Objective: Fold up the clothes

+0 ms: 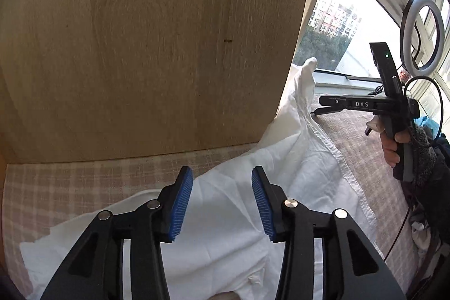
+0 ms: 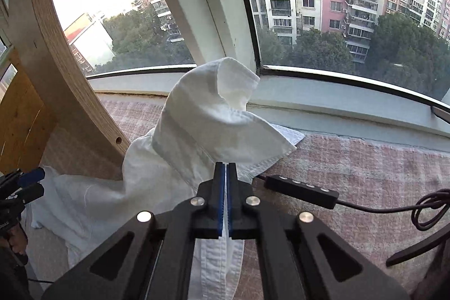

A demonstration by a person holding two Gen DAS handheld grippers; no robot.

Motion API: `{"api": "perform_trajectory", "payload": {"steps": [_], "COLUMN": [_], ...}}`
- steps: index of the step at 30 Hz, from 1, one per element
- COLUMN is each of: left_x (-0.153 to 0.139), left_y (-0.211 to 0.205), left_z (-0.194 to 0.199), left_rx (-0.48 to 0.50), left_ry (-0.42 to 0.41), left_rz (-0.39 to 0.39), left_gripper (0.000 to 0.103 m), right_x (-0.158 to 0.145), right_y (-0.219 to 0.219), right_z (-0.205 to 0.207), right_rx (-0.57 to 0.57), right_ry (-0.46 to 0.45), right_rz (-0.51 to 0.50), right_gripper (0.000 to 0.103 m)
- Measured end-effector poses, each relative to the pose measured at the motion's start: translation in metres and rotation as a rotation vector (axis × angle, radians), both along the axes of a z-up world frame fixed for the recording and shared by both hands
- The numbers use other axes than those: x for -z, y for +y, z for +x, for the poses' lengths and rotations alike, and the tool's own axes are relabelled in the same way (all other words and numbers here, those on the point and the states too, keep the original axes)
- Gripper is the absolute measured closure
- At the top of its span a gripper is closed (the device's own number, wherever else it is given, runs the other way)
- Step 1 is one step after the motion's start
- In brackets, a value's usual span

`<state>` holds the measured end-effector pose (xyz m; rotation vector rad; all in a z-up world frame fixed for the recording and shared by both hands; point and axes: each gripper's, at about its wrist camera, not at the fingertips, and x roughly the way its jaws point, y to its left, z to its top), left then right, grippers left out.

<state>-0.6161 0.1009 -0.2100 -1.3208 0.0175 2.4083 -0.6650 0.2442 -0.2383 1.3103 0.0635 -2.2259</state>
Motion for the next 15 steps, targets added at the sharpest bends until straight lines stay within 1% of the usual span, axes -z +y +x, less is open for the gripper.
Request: {"api": "perform_trajectory", "payload": {"steps": [1,2,3,4,5,6,7,9,12,14,15], "left_x": [0.005,0.01,0.016,0.024,0.033,0.037,0.038,0.04,0.042,0.042,0.041], "left_y": [0.0,0.0,0.0,0.002,0.005,0.009,0.014,0.023,0.037,0.044,0.047], "left_z": [-0.008,-0.015,-0.023,-0.028,-0.031,-0.028,-0.021,-0.006,0.016,0.03,0.035], "left_rx": [0.04,0.062,0.074,0.089,0.105,0.118,0.129,0.152,0.186,0.203,0.208], "left_ry": [-0.031,-0.057,-0.078,-0.103,-0.13,-0.131,-0.116,-0.086,-0.04,-0.009,0.009], "left_rz": [0.0,-0.014,-0.035,-0.051,-0.065,-0.083,-0.103,-0.144,-0.205,-0.241,-0.256], "left_gripper": [0.056,0.055,0.054,0.055,0.06,0.088,0.101,0.101,0.101,0.101,0.101], "right_x": [-0.005,-0.01,-0.016,-0.022,-0.027,-0.032,-0.037,-0.042,-0.041,-0.033,-0.026], "right_y": [-0.002,-0.005,-0.008,-0.01,-0.012,-0.016,-0.019,-0.029,-0.052,-0.068,-0.076], "right_z": [0.002,0.004,0.006,0.008,0.01,0.012,0.014,0.02,0.019,0.015,0.012], "right_rx": [-0.013,-0.034,-0.05,-0.061,-0.07,-0.079,-0.087,-0.102,-0.131,-0.155,-0.148], "right_ry": [0.004,0.005,0.006,0.01,0.006,-0.002,-0.009,0.004,0.024,0.019,0.029], "right_rz": [0.0,-0.002,-0.006,-0.009,-0.017,-0.028,-0.038,-0.046,-0.014,0.018,0.066], "right_gripper": [0.101,0.098,0.091,0.088,0.08,0.072,0.069,0.068,0.068,0.068,0.068]}}
